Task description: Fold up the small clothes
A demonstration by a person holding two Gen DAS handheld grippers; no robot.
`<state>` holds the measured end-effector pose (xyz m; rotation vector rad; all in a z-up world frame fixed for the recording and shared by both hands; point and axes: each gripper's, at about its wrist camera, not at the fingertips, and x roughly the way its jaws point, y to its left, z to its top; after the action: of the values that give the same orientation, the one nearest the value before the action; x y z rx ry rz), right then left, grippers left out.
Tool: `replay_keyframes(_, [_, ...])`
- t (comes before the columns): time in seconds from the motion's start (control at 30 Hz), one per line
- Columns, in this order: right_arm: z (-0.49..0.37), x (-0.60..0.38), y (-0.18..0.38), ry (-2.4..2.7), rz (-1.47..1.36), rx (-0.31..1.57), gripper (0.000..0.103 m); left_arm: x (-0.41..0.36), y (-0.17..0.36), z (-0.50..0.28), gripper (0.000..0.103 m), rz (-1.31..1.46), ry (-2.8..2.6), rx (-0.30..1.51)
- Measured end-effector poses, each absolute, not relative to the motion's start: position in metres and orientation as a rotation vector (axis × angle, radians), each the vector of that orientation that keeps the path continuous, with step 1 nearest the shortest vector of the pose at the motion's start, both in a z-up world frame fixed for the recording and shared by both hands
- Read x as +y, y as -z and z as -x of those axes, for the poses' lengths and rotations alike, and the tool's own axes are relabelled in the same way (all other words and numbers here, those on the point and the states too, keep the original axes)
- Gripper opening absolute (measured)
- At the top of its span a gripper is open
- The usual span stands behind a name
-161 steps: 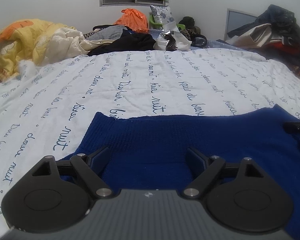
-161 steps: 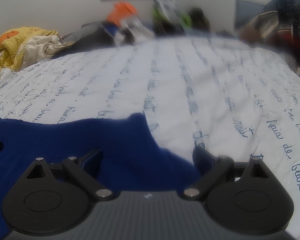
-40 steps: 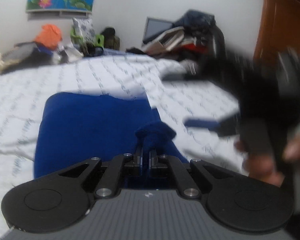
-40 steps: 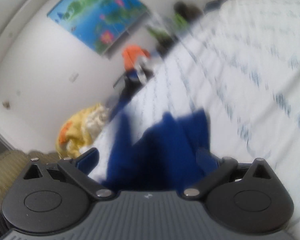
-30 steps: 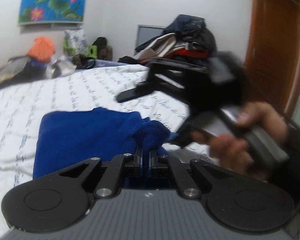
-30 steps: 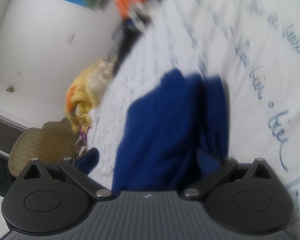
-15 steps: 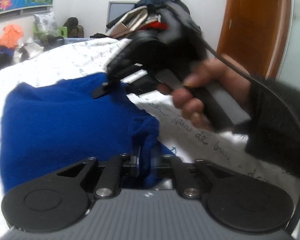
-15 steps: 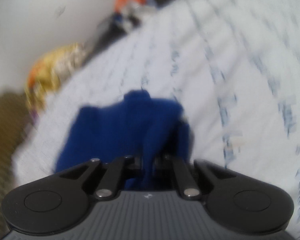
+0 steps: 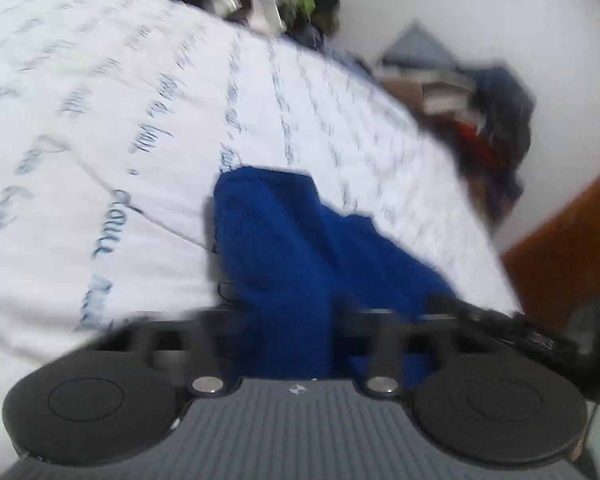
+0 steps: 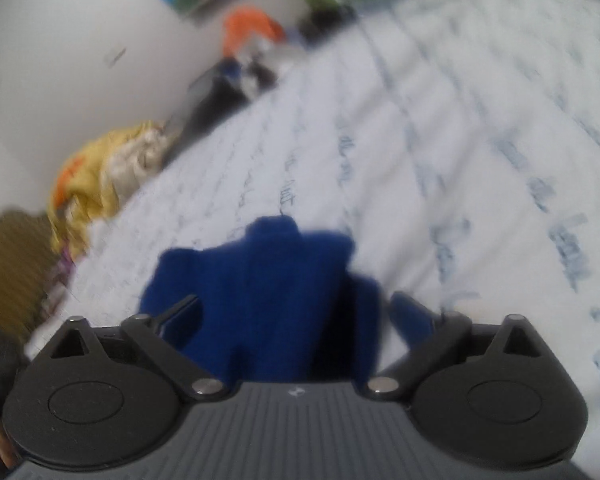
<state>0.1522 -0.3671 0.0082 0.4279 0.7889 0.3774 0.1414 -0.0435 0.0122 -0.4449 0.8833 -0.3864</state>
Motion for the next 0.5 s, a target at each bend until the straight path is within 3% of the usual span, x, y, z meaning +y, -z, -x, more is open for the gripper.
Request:
replay_keyframes(0.03, [-0.153, -0.359, -0.009, -0.35, -0.37, 0.799, 0.031, -0.046, -0.016, -0.142, 0.023, 0.414, 0.374, 0.861])
replay_keyframes(0.07, [-0.154, -0.357, -0.008, -0.361, -0.373, 0.819, 0.016, -0.048, -0.02, -0.135, 0.022, 0.372, 0.365, 0.834])
replay_keyframes(0.1, [-0.151, -0.356, -0.009, -0.369, -0.398, 0.815, 0.015, -0.048, -0.027, -0.128, 0.022, 0.331, 0.361, 0.796])
replay_keyframes(0.27, [-0.13, -0.338, -0.034, -0.474, -0.467, 0.756, 0.014, -0.018, -0.069, -0.093, 0.021, 0.257, 0.383, 0.682])
replay_keyframes(0.4, [-0.14, -0.302, -0.044, -0.581, -0.554, 0.779, 0.017, 0.015, -0.09, -0.11, 0.023, 0.182, 0.301, 0.666])
replay_keyframes(0.43, [-0.147, -0.294, -0.041, -0.574, -0.557, 0.803, 0.021, 0.024, -0.088, -0.116, 0.025, 0.193, 0.284, 0.707])
replay_keyframes(0.5, [-0.154, -0.286, -0.036, -0.491, -0.534, 0.873, 0.046, 0.046, -0.079, -0.113, 0.031, 0.289, 0.217, 0.785])
